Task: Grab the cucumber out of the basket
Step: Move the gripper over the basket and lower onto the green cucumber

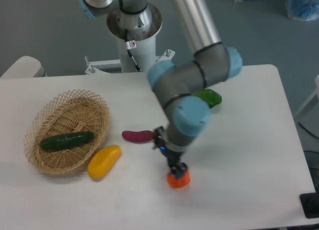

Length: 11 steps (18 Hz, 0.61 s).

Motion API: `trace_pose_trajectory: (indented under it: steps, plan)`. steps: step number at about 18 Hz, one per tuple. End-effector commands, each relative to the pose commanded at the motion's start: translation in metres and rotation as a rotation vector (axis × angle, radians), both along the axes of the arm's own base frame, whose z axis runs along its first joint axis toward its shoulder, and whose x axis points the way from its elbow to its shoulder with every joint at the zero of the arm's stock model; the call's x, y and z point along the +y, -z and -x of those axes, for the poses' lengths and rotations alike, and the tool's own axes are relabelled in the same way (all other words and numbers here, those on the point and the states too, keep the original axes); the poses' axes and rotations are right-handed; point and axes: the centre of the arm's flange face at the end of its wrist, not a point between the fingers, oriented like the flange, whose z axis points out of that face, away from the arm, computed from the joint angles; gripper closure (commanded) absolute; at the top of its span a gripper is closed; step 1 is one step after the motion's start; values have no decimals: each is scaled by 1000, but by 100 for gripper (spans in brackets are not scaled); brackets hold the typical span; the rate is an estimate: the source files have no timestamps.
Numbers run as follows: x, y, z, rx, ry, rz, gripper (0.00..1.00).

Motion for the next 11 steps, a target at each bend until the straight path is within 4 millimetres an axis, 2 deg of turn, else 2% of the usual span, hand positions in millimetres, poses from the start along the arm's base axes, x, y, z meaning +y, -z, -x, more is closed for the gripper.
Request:
trace_pose_trajectory:
  steps: [2, 4, 8, 11]
  plan:
    - [2, 8, -38, -17, 38, 21, 0]
    - [5, 7, -73, -22, 47, 34, 0]
    - [26, 4, -146, -2, 30, 27, 0]
    - [41, 10, -184, 27, 13, -7, 0]
